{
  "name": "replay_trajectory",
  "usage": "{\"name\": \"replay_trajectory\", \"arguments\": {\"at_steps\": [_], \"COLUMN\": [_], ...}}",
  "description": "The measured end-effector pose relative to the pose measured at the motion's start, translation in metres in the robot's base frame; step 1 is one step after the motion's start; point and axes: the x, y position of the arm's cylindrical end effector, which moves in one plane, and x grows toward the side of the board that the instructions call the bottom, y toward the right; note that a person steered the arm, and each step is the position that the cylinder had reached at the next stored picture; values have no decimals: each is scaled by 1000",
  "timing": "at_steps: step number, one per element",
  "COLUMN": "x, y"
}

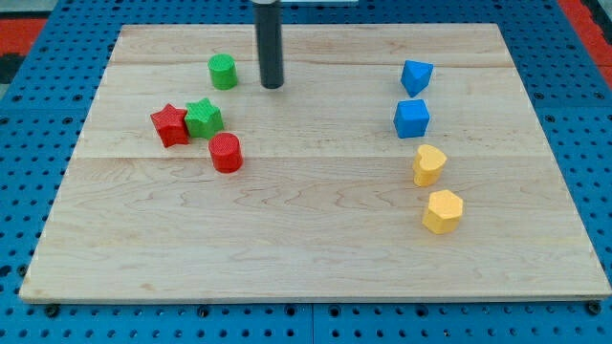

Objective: Put the green circle at the top side of the blue triangle

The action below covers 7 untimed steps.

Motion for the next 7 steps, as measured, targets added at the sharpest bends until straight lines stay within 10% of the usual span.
{"name": "replay_trajectory", "arguments": {"at_steps": [3,7], "x": [-1,-34], "y": [-103,30]}}
